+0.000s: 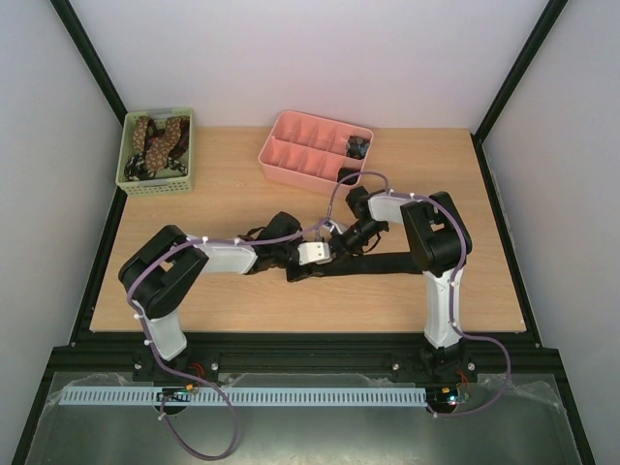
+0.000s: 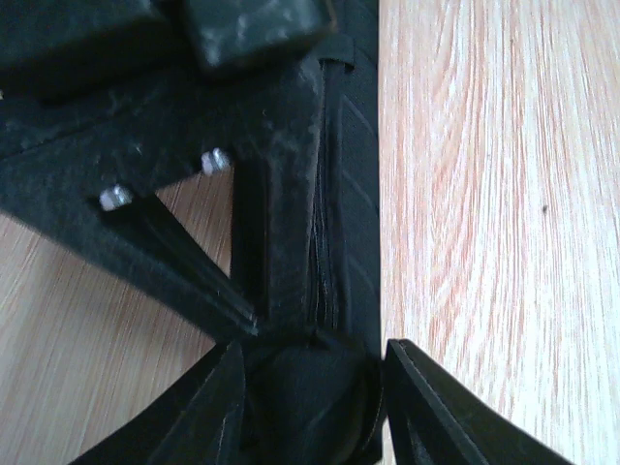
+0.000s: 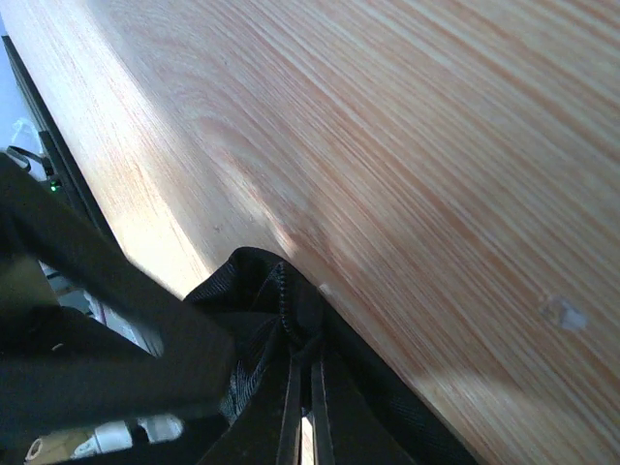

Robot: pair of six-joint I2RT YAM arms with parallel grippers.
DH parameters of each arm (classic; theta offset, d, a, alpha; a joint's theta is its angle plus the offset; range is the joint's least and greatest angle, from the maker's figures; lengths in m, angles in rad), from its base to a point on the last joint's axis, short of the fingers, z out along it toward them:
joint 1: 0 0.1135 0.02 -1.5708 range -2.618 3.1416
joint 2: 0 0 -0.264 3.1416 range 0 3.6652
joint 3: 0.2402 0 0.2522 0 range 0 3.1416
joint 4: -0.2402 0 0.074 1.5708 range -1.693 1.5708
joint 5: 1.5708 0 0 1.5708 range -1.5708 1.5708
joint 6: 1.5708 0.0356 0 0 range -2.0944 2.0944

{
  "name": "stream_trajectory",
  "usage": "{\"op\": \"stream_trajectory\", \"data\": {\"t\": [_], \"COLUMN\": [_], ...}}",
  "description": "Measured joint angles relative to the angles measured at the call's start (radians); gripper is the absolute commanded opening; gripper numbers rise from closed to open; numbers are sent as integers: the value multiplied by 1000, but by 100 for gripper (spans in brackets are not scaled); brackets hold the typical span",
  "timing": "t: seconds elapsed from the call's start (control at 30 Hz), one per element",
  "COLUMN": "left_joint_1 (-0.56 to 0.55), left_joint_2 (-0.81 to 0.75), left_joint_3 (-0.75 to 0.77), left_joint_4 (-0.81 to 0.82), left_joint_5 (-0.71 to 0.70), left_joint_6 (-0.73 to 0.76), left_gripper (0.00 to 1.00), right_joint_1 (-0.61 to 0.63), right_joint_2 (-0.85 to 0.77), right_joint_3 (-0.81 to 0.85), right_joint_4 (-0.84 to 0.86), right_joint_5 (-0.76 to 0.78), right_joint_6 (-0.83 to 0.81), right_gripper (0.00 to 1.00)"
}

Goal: Roll the ties
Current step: Roll the tie at the center of the board.

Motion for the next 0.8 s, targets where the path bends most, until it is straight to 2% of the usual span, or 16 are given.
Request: {"op": "stream_trajectory", "data": {"t": [0.1,0.17,0.2,0.3,0.33,0.47,0.53,0.67,0.8], "left_joint_1": [-18,-22,-22,-21,-21,-18,-16,-14,-3], "left_joint_2": [21,31,31,31,31,27,27,29,29], "left_joint_3": [29,39,40,39,36,9,8,15,30], "left_joint_4": [-8,-14,-17,-22,-20,-21,-23,-36,-50], "left_joint_5": [-13,-26,-27,-31,-35,-56,-58,-58,-53], "left_joint_6": [16,13,11,8,5,2,0,-2,-13], "left_gripper": [29,27,29,47,50,52,47,29,22], "right_joint_1": [0,-1,-1,-8,-10,-12,-12,-14,-24], "right_joint_2": [0,0,0,0,0,1,2,5,5], "right_joint_3": [1,2,2,2,2,2,3,7,13], "right_joint_4": [-2,-3,-3,-3,-3,-4,-5,-11,-23], "right_joint_5": [3,3,3,2,3,2,1,-7,-17], "right_joint_6": [0,0,0,1,0,-2,-4,-10,-13], "right_gripper": [7,8,8,8,8,8,9,17,24]}}
